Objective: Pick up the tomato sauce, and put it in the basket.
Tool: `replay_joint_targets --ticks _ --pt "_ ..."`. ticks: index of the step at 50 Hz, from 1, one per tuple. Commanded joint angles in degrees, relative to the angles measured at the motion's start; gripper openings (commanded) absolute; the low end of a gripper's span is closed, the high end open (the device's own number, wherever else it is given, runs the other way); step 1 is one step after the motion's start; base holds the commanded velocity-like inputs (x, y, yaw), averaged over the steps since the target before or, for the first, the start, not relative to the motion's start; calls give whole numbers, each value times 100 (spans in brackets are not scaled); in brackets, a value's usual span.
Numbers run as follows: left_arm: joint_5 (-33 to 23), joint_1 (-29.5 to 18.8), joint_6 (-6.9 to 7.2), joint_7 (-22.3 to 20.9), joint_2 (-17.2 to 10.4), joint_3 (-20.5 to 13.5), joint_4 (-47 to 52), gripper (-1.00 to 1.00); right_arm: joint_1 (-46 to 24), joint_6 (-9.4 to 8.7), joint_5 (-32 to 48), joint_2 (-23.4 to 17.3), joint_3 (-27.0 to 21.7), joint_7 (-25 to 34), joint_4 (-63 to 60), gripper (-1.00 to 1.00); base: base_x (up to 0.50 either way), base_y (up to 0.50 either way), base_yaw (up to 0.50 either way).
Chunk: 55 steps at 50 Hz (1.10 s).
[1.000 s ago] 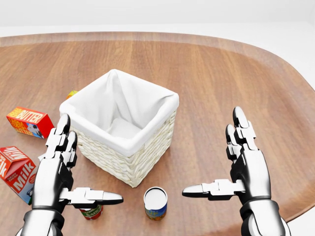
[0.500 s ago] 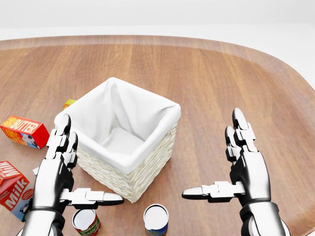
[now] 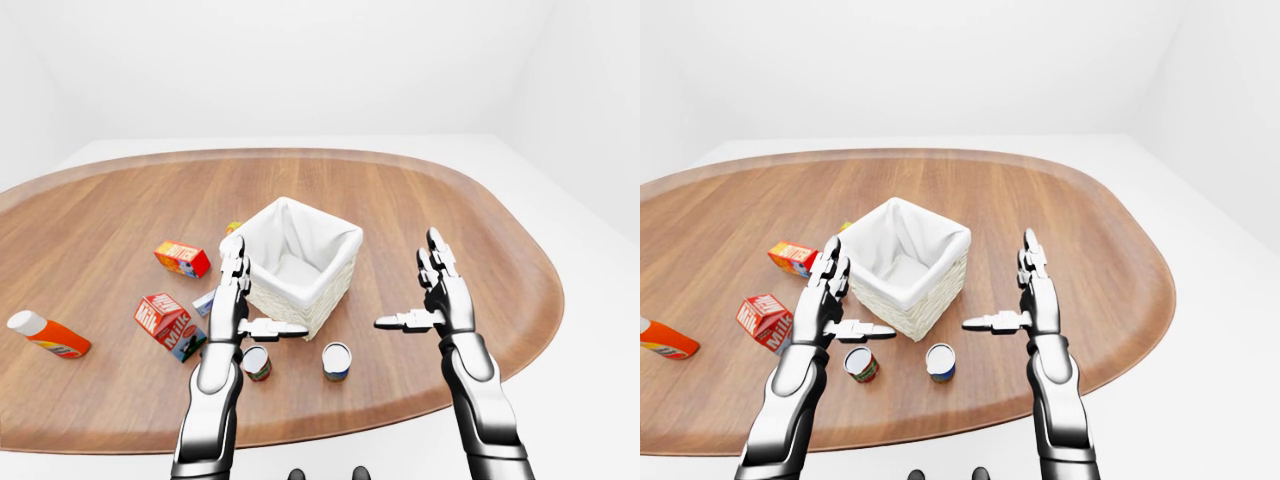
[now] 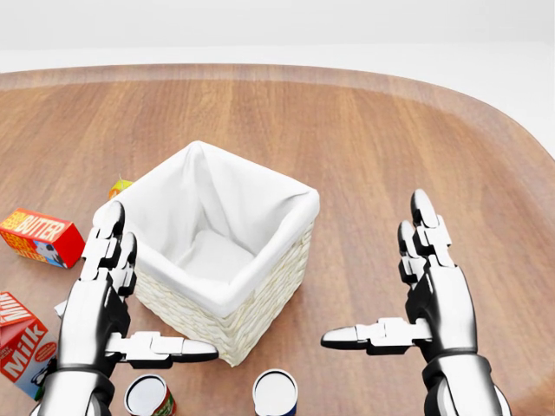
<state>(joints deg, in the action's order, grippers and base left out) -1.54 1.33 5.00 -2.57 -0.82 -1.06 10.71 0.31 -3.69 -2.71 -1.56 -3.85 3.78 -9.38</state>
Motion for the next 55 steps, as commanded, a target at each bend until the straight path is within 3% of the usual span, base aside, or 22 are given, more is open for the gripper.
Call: replay_joint_targets --ticks 1,9,27,40,55 --pt "-43 34 0 11 -13 -9 21 100 -45 -38 16 -10 -16 -107 49 100 0 0 0" --pt "-121 105 0 20 -43 -88 299 100 -9 77 65 -5 8 -97 85 100 0 0 0" --pt "-456 278 0 88 -56 -145 556 100 -71 131 86 -17 -9 -124 178 100 0 0 0" --pt "-677 532 0 74 -40 -157 776 100 -90 58 67 -30 -32 -132 113 100 0 0 0" --pt "-1061 859 0 -71 -41 -85 824 100 -64 190 98 -19 -7 -121 220 100 0 0 0"
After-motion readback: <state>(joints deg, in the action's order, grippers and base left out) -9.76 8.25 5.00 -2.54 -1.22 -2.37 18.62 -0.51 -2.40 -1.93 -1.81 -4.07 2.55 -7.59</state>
